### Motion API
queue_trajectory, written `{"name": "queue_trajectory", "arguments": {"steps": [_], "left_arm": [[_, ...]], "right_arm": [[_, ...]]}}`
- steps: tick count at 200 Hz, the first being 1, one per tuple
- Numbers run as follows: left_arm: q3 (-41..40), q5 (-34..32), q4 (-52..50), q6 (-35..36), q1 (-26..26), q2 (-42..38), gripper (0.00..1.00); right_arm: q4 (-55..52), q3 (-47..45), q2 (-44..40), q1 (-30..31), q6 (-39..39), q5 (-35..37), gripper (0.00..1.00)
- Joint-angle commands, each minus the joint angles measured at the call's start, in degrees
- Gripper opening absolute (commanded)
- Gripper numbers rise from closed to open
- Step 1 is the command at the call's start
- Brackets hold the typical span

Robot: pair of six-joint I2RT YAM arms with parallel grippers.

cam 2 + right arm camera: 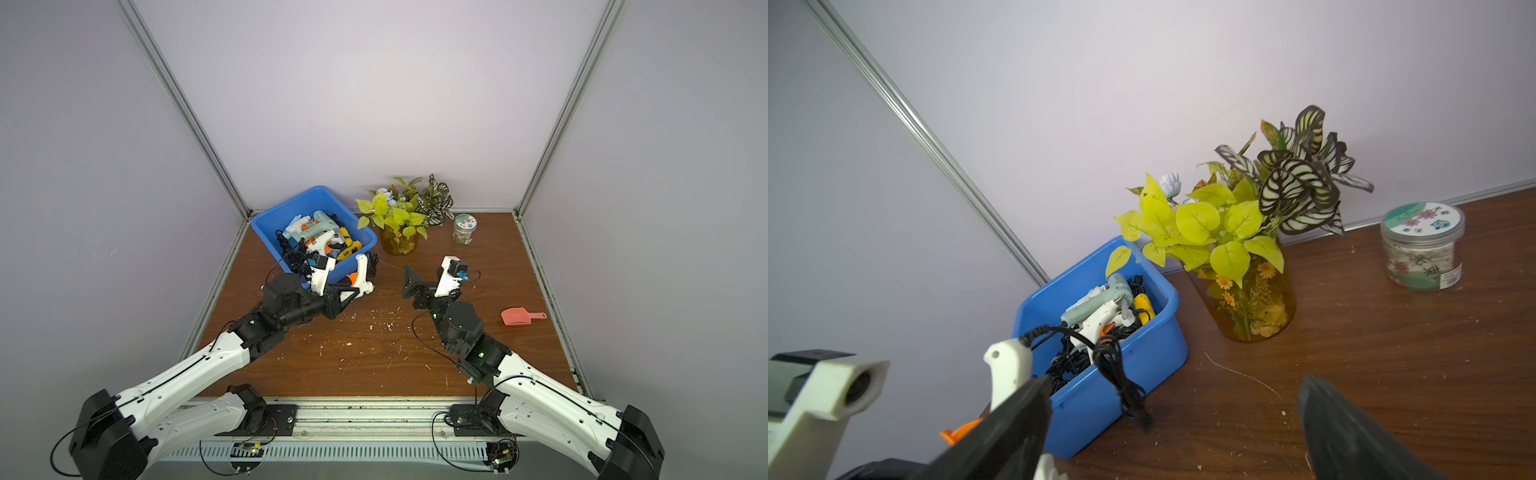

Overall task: Put the hot melt glue gun into the storage box
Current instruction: Pick up the hot melt adhesive gun from the center of the board, then place the hot melt adhesive gun in the storage box.

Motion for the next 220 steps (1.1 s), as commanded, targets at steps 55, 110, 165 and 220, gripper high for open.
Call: {"name": "queue_trajectory", "arguments": {"steps": [55, 110, 165, 220], "left_arm": [[21.1, -13.3, -7.2, 7.2, 5.3, 0.6, 0.00], [23.3, -8.2, -0.2, 4.5, 18.5, 6.7, 0.00], [23.5, -6.5, 7.6, -0.1, 31.4, 15.6, 0.00], [24.7, -6.8, 9.8, -2.9, 34.9, 26.3, 0.00]], "right_arm": [[-1.3, -1.7, -3.6, -0.1, -1.8, 2.5, 1.00], [-1.7, -1.3, -2.8, -0.2, -1.8, 1.9, 1.00], [-2.9, -0.3, -1.4, -0.2, -1.4, 1.6, 0.99], [-3.1, -0.2, -1.4, -0.2, -1.5, 1.9, 1.00]]}}
